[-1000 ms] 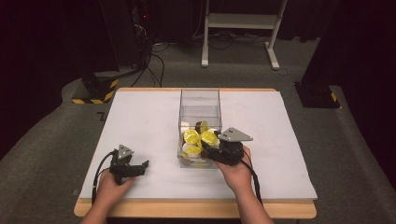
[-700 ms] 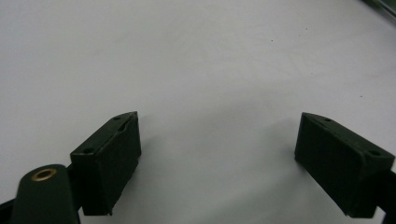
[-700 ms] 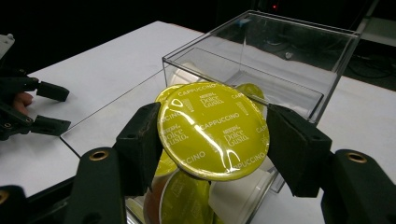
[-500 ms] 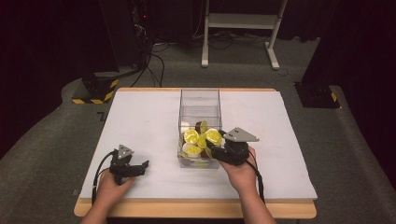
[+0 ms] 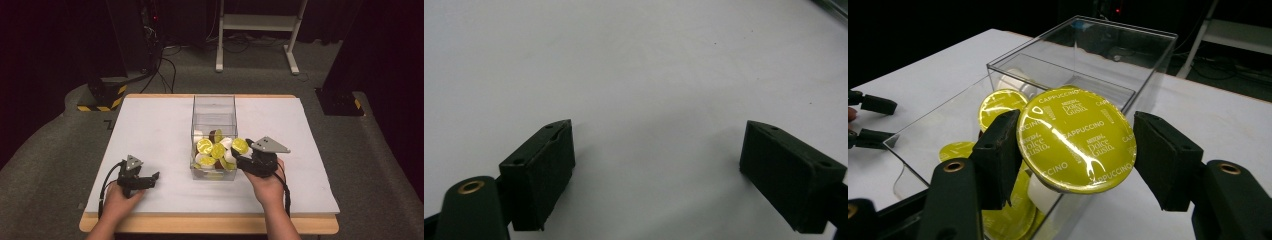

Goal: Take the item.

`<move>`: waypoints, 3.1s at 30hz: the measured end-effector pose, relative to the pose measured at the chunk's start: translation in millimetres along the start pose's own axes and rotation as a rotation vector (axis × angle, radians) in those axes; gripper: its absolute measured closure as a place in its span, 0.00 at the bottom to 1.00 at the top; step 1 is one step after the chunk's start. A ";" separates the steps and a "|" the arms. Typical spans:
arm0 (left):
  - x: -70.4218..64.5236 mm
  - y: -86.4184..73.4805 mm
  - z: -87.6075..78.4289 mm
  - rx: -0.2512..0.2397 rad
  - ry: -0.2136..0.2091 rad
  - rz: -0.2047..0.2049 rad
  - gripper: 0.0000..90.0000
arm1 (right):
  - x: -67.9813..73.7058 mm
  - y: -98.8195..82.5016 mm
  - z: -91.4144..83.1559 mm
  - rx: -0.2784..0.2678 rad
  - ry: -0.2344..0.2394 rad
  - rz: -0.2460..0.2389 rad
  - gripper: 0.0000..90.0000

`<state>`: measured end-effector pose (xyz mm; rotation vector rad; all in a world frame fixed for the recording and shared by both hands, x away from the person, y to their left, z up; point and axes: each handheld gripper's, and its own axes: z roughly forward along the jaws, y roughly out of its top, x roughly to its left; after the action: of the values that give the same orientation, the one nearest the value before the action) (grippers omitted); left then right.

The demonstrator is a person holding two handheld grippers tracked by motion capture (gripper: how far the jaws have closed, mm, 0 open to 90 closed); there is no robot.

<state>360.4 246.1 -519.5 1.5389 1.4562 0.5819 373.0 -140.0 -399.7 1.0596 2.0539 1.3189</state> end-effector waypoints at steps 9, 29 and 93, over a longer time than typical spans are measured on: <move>0.0 0.1 0.1 0.000 0.000 -0.002 0.16 | -21.7 -5.7 -6.3 0.005 -0.052 0.042 0.43; -0.3 0.0 0.4 -0.005 0.000 -0.006 0.16 | -54.0 -16.9 -13.7 0.024 -0.162 0.088 0.43; 0.2 0.1 -0.1 0.002 0.000 0.001 0.16 | -128.5 -60.5 76.2 0.260 -0.349 0.155 0.43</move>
<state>360.4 246.3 -519.4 1.5408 1.4566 0.5818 482.9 -217.3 -488.7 1.4740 1.9384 0.8692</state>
